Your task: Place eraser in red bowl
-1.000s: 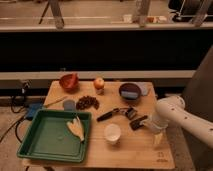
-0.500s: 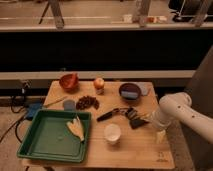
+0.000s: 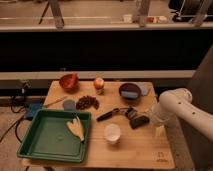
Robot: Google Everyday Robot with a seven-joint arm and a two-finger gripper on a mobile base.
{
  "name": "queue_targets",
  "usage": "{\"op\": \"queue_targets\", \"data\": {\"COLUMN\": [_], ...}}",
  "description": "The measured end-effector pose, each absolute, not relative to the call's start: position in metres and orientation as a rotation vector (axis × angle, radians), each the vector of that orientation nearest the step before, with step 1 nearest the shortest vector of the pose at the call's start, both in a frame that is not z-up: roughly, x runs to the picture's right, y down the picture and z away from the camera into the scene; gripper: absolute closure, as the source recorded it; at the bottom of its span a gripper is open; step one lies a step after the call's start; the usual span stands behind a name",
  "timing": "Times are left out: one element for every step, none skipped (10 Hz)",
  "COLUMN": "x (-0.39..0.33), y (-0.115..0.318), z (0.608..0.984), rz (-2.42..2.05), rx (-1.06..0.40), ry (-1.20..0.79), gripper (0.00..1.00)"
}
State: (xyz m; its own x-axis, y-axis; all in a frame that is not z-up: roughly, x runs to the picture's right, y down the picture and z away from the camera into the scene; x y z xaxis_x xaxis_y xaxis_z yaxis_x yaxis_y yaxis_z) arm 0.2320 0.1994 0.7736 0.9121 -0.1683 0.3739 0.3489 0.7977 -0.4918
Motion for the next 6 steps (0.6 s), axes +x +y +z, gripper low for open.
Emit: {"op": "queue_targets", "data": {"x": [0.231,0.231,0.231,0.234,0.235,0.232], "y": [0.205,0.210,0.216,0.221,0.224,0.224], "z": [0.795,0.810,0.830,0.846,0.862,0.871], "rz": [-0.274,-0.267,-0.258,-0.248,-0.237,-0.241], "rx": [-0.598,-0.606,-0.616,-0.627,-0.645,-0.652], "ry": [-0.310,-0.301,-0.289,-0.279,-0.270,-0.269], "gripper": [0.20,0.20,0.20,0.21,0.29,0.38]}}
